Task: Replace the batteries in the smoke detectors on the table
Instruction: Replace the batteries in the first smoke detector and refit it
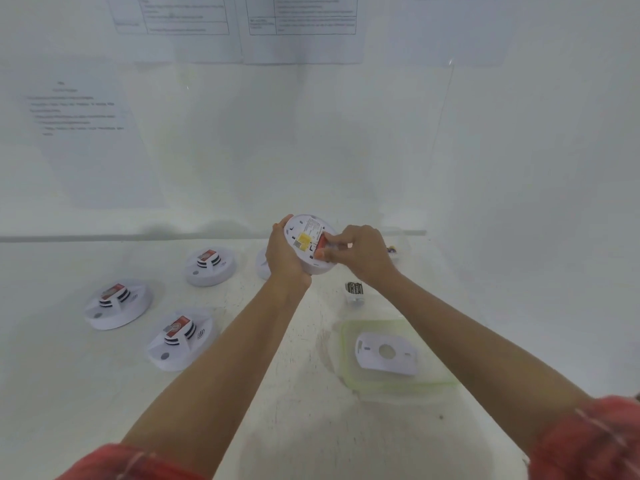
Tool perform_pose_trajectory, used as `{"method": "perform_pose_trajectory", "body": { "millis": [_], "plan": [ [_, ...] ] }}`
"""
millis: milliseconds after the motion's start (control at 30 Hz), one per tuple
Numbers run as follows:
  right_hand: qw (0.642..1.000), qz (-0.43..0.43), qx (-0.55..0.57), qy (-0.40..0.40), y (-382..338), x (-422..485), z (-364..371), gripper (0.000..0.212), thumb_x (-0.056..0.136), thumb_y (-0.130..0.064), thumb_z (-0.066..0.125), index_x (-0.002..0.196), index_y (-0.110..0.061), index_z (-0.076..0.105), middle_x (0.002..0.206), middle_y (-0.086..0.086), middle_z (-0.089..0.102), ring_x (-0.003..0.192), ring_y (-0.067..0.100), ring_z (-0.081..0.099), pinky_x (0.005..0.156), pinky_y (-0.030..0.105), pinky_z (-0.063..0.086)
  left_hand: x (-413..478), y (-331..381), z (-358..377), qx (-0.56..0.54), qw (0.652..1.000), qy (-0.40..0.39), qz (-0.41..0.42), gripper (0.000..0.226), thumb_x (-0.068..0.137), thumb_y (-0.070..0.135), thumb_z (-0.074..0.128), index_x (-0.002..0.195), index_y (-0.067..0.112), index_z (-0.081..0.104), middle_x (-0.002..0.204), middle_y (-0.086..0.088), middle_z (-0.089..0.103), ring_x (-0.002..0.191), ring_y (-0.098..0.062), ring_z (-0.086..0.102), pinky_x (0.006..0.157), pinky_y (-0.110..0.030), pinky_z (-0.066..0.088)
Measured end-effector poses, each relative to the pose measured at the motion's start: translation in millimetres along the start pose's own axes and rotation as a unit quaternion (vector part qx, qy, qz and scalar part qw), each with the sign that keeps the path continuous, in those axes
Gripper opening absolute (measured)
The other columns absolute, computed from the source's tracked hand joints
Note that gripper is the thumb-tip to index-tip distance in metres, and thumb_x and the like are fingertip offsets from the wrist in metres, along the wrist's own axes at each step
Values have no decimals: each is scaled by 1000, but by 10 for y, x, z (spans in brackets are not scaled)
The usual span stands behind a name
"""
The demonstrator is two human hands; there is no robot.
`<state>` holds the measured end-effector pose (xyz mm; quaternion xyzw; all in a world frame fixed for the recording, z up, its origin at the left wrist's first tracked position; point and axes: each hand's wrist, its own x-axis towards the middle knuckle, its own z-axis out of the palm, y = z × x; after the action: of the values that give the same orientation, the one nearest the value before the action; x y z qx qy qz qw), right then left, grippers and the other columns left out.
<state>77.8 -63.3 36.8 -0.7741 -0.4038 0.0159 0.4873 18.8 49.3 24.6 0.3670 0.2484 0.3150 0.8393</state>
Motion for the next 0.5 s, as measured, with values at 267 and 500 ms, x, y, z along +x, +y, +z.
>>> {"method": "perform_pose_trajectory", "body": {
  "millis": [267, 500],
  "plan": [
    [983, -48, -169, -50, 54, 59, 6, 35, 93, -39, 49, 107, -15, 70, 111, -1, 51, 98, 10, 41, 81, 22, 13, 48, 36, 5, 0, 1000, 11, -4, 20, 88, 34, 49, 82, 17, 59, 88, -8, 59, 75, -23, 58, 72, -32, 49],
    [999, -18, 18, -22, 24, 247, -91, 35, 73, -20, 78, 105, -7, 71, 104, 4, 59, 96, 10, 51, 88, 22, 40, 62, 57, 128, -27, 999, -11, -16, 24, 90, 30, 47, 75, 15, 58, 78, -7, 59, 68, -23, 57, 69, -31, 48]
  ]
}}
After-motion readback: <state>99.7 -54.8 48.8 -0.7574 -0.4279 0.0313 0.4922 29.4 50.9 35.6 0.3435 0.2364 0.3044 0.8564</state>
